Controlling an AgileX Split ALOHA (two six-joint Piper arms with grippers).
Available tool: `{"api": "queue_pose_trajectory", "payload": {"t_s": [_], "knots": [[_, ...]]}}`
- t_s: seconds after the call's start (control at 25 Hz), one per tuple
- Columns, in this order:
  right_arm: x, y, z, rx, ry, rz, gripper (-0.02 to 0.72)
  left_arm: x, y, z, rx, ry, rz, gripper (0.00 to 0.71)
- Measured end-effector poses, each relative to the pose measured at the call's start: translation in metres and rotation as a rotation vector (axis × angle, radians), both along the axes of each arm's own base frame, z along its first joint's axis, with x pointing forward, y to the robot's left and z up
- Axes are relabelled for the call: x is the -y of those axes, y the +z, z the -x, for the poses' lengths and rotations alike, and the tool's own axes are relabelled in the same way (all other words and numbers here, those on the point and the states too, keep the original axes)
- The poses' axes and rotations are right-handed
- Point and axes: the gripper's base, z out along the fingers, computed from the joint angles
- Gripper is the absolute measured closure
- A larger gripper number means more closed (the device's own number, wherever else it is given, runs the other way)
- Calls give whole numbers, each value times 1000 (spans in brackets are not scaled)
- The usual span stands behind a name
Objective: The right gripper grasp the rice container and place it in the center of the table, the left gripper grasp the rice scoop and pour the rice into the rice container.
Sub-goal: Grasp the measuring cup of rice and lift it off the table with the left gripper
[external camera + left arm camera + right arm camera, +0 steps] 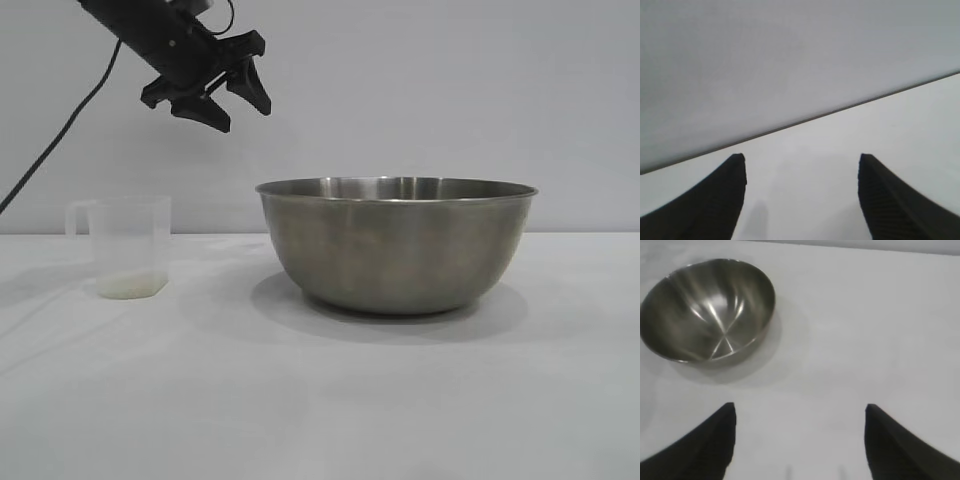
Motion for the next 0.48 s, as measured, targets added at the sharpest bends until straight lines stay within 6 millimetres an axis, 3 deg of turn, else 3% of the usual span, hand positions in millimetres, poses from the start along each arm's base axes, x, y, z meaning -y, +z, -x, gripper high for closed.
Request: {"api": "queue_pose_trajectory", "payload": {"t_s": [0.28,0.48], "knots": [[1,-22,26,63,-12,16,206,0,0,0,0,0,0,282],[3,-26,40,161,-25,38,206,-1,-1,0,3,-8,-26,282]]}}
